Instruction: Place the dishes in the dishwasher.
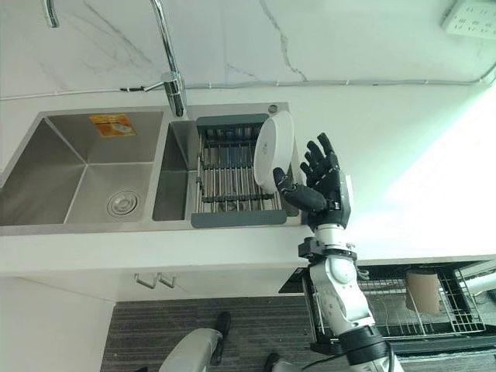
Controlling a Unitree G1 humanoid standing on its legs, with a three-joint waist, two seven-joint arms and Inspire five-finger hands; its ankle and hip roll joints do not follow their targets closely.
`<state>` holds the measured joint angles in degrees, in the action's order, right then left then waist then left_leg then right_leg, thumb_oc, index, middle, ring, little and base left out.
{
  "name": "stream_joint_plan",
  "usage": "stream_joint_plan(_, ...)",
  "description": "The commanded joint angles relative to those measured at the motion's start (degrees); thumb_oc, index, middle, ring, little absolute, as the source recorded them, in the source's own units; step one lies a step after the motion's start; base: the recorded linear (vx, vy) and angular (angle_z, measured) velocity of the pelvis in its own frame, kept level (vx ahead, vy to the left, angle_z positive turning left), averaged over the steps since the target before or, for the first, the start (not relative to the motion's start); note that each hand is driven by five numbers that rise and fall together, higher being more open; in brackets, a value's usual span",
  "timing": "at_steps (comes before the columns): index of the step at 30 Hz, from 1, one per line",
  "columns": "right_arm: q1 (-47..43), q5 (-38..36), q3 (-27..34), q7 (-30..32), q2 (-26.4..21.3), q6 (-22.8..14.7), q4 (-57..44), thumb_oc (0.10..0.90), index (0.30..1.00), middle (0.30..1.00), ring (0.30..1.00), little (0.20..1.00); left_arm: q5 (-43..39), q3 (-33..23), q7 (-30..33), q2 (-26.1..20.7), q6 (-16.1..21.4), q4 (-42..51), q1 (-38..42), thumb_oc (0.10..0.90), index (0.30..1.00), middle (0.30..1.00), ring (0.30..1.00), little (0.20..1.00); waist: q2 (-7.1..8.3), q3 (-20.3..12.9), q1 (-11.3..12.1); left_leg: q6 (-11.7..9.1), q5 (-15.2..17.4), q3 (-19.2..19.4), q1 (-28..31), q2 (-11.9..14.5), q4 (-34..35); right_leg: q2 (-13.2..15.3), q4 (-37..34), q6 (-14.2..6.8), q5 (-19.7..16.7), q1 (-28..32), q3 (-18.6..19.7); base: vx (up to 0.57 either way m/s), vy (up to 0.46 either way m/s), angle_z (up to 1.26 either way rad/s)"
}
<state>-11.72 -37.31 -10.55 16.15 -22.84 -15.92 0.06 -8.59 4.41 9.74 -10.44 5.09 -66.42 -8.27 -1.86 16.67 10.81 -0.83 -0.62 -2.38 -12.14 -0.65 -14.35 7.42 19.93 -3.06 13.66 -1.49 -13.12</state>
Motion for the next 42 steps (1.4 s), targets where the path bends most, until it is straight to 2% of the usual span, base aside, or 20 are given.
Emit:
stream_joint_plan(1, -6.8, 0.5, 1.3, 0.0, -0.3, -4.6, -4.8, 0.8, 0.9, 0.9, 0.9, 0.9, 0.8, 2.1, 1.7, -2.6, 0.6, -0.5, -2.0, 0.8, 0.9, 0.9, 0.9, 0.9, 1.15, -3.3, 0.7, -2.0, 8.1, -0.8, 0.7, 2.5, -2.8, 2.8, -2.7, -3.2, -2.4, -1.2, -2.7, 0.0, 0.003, 0.04)
stream_joint_plan(11, -9.9, 0.7, 0.8, 3.5, 0.5, -3.3, -2.3, 0.8, 0.9, 0.9, 0.9, 0.9, 0.4, 2.5, 0.0, -2.7, 2.0, 0.5, -2.1, 0.8, 0.9, 0.9, 0.9, 0.9, 1.23, -3.4, 1.7, -2.0, 8.3, -0.9, 0.8, 2.4, -2.8, 3.5, -2.7, -3.4, -2.4, -0.7, -3.9, 0.01, 0.004, 0.07)
stream_joint_plan(15, -10.0, -0.2, 1.0, 4.5, 0.5, -2.8, -1.7, 0.8, 0.9, 0.9, 0.9, 0.9, -3.6, 2.3, -1.7, -2.5, 1.1, 1.4, -2.0, 0.8, 0.9, 0.9, 0.9, 0.9, 1.25, -3.4, 1.9, -2.0, 8.2, -0.7, 0.8, 2.5, -2.8, 3.8, -2.7, -3.4, -2.5, -0.4, -4.7, 0.01, -0.006, 0.02)
stream_joint_plan(25, -11.0, 0.0, 0.8, 8.3, 1.5, -3.0, 1.4, 0.8, 0.9, 0.9, 0.9, 0.9, -2.2, 2.5, -1.0, -2.4, 1.5, 1.7, -2.7, 0.8, 0.9, 0.9, 0.9, 0.9, 1.24, -3.0, 2.7, -2.1, 7.9, -1.3, 0.4, 2.4, -2.8, 4.2, -2.7, -3.3, -2.4, -0.2, -5.5, 0.01, -0.002, 0.08)
stream_joint_plan(35, -11.0, -0.3, 0.7, 8.1, 2.3, -3.5, 4.7, 0.8, 0.9, 0.9, 0.9, 0.9, -1.4, 3.1, -1.1, -2.5, 2.0, 2.1, -2.8, 0.8, 0.9, 0.9, 0.9, 0.9, 0.95, -2.8, 2.9, -2.1, 7.8, -1.4, 0.3, 2.4, -2.8, 4.4, -2.7, -3.3, -2.4, -0.2, -5.9, 0.0, 0.0, 0.0)
stream_joint_plan(42, -11.5, -0.8, 0.5, 7.3, 2.6, -1.4, 6.3, 0.8, 0.9, 0.9, 0.9, 0.9, -1.3, 3.2, -1.5, -2.8, 1.9, 2.3, -2.9, 0.8, 0.9, 0.9, 0.9, 0.9, 0.83, -2.7, 3.1, -2.2, 7.7, -1.7, 0.3, 2.4, -2.8, 4.7, -2.7, -3.3, -2.5, -0.1, -6.2, 0.0, 0.0, 0.0)
